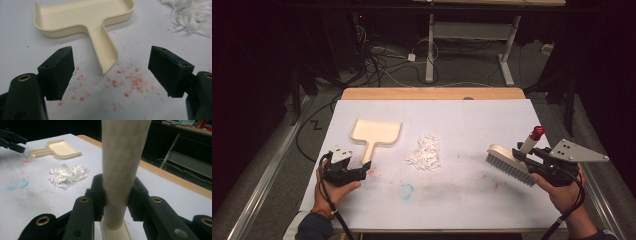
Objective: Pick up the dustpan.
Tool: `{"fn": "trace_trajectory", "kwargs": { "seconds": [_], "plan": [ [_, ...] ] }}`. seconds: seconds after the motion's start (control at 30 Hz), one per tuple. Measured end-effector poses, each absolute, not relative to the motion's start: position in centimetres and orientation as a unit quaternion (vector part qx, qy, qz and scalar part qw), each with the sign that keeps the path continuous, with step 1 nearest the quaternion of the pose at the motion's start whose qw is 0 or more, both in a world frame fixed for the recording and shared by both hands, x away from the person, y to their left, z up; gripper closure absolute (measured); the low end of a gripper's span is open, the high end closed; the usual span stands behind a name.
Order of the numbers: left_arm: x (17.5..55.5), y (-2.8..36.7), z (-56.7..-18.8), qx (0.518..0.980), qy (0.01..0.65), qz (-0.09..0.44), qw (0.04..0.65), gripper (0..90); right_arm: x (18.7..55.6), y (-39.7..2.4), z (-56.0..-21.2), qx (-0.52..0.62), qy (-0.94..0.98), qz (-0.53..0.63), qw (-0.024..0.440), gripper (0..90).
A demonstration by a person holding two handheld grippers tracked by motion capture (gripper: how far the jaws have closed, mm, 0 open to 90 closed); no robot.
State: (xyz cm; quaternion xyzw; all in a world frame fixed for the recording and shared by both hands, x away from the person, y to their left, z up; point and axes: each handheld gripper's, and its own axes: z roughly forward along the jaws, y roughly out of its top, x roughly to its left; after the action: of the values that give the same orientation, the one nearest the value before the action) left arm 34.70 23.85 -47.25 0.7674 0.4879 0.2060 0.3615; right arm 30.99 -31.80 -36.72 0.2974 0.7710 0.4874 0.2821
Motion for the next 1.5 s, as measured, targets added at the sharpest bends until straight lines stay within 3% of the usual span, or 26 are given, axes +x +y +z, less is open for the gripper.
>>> {"fn": "trace_trajectory", "kwargs": {
  "seconds": [0.17,0.4,0.63,1.1,1.5],
  "plan": [
    [37.9,22.6,-48.2,0.774,0.498,0.193,0.340,22.9,31.3,-32.0,-36.9,0.307,0.768,0.486,0.281,70.9],
    [41.2,21.4,-48.7,0.768,0.525,0.197,0.310,34.2,31.4,-31.9,-37.0,0.308,0.770,0.485,0.278,70.9],
    [42.4,21.7,-48.5,0.752,0.551,0.197,0.304,62.9,31.5,-32.1,-37.0,0.309,0.769,0.485,0.278,71.0],
    [41.5,22.9,-45.9,0.759,0.537,0.219,0.297,63.8,31.6,-32.0,-37.2,0.310,0.769,0.484,0.280,71.0],
    [37.4,23.5,-43.3,0.776,0.501,0.229,0.308,63.9,31.9,-32.0,-37.2,0.312,0.769,0.483,0.279,71.0]
  ]
}}
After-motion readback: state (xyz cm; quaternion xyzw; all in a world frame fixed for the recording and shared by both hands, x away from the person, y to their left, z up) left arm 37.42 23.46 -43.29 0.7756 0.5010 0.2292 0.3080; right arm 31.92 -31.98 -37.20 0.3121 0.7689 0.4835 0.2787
